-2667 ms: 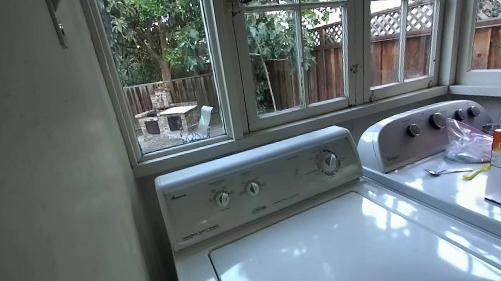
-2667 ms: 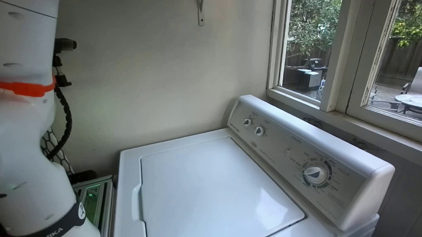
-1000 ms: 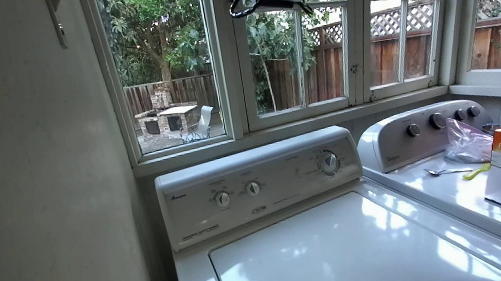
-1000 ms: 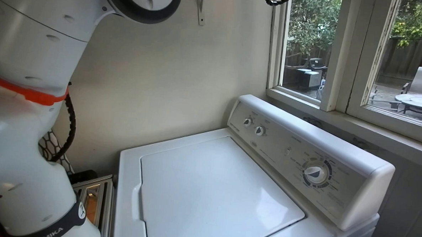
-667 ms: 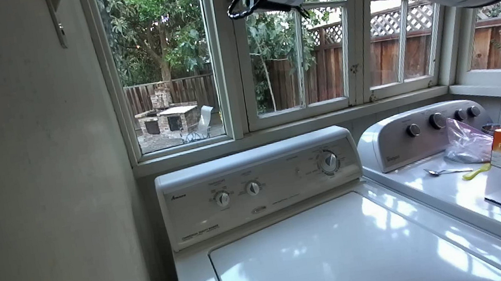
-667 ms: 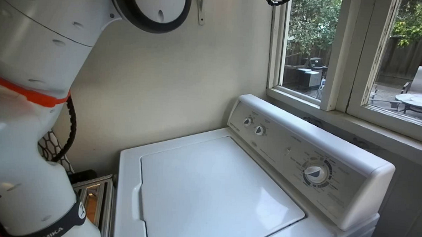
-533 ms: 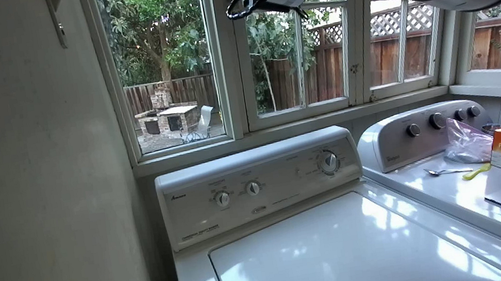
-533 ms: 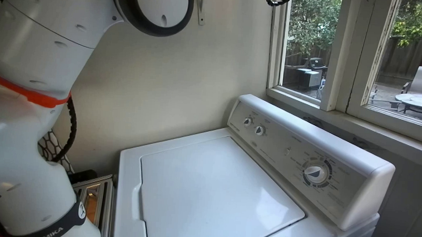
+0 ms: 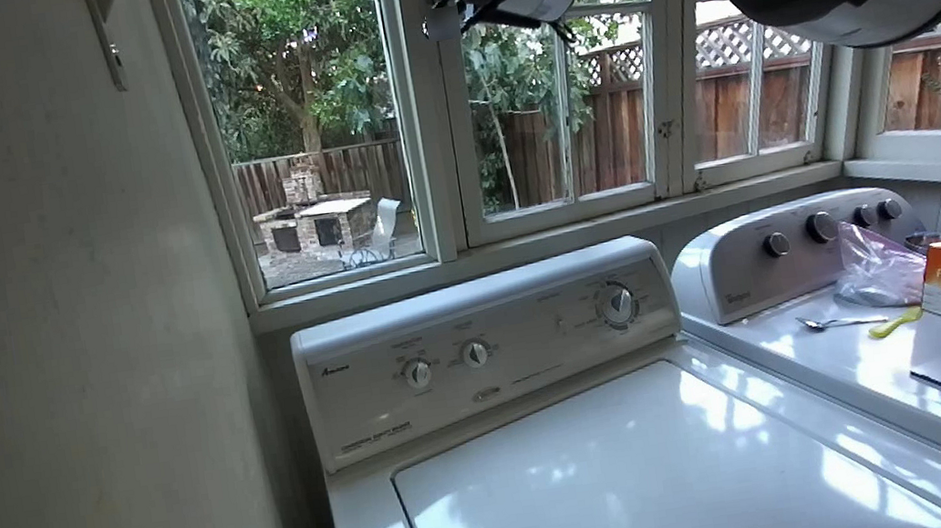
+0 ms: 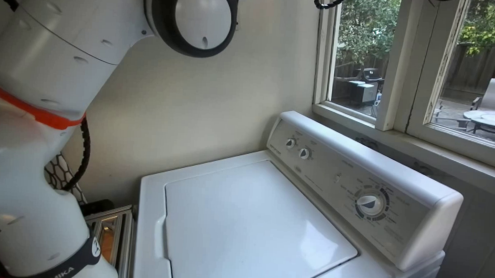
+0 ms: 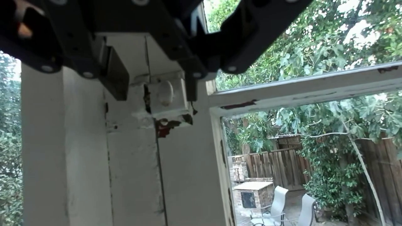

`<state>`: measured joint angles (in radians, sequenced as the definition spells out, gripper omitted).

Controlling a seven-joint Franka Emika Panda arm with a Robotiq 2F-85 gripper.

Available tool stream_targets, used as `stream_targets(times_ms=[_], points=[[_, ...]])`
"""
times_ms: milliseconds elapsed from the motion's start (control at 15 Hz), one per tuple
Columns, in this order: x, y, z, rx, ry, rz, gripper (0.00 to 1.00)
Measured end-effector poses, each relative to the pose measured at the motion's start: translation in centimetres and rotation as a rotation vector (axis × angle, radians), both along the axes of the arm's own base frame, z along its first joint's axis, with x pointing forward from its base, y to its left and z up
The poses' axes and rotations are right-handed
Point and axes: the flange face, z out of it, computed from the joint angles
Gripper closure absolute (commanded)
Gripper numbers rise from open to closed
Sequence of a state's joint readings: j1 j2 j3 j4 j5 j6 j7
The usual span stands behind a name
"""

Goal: Open the window.

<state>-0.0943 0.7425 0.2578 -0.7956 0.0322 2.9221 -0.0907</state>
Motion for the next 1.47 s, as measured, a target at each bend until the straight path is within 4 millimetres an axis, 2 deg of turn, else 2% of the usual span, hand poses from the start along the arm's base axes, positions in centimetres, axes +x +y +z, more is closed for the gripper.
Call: stream_targets(times_ms=[67,200,333,467,933,1200,1467], points=[[0.1,0.0,0.0,-0.003,-0.005,0.003,0.62],[0.2,0.0,-0.2,-0.005,-0.012,0.006,0.86],[0.4,-0.1,-0.3,-0.009,-0.017,0.007,1.00],[0.5,-0.5,-0.5,-0.011,-0.024,0.003,0.97],[0.6,-0.4,-0.7,-0.029,-0.034,-0.002,0.97],[0.0,-0.2,0.7,-0.072,0.041,-0.011,0.97],[-1.4,-0.8,2.2,-0.120,0.183,-0.011,0.97]])
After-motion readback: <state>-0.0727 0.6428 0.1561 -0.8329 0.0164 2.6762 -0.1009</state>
